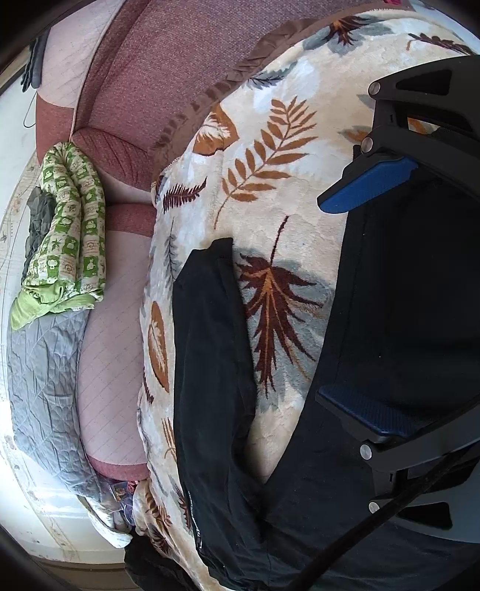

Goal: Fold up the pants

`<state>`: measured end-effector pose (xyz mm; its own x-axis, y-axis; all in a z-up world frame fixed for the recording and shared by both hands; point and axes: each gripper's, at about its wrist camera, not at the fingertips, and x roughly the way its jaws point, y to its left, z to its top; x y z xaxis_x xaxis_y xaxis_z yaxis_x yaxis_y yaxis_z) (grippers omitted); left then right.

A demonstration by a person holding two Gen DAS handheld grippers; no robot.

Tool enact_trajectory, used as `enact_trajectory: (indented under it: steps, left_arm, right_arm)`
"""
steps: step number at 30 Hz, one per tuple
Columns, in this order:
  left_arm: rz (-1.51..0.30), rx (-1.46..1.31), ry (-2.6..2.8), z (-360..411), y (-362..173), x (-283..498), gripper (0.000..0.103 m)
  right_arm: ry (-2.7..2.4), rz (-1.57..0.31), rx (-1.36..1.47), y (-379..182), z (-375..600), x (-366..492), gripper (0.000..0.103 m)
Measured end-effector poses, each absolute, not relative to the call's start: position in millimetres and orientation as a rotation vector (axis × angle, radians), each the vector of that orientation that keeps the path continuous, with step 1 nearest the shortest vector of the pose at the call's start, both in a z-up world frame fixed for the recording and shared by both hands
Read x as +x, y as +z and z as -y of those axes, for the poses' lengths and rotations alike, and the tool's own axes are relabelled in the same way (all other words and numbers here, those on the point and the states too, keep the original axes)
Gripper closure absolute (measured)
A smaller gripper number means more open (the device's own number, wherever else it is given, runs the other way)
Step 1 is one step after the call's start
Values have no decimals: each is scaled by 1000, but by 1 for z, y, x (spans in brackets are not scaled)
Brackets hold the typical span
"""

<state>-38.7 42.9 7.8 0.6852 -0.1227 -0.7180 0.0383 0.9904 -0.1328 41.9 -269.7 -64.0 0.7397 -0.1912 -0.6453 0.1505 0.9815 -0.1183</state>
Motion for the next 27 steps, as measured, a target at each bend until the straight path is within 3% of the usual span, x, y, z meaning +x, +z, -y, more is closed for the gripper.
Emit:
enact_trajectory:
  steps: [9,13,23,24,27]
  left_arm:
    - [-800,-109,-149,-57,25,-24,0]
    - [-809,-86,-192,-76,46,2,0]
    - [-953,6,-371,-78,42,151,0]
    - [-988,9,-409,-73,34,174,5]
    - [-1045,50,-434,-65,13,225,36]
  right_arm:
    - [-170,-718,-64,-61,268,42,7]
    - [-90,-679,-51,-30,274,38,7]
    - [72,-730,-264,11,286,127,5]
    - [82,-754,-274,10,288,144,5]
    - [106,-810,-295,5,294,191,5]
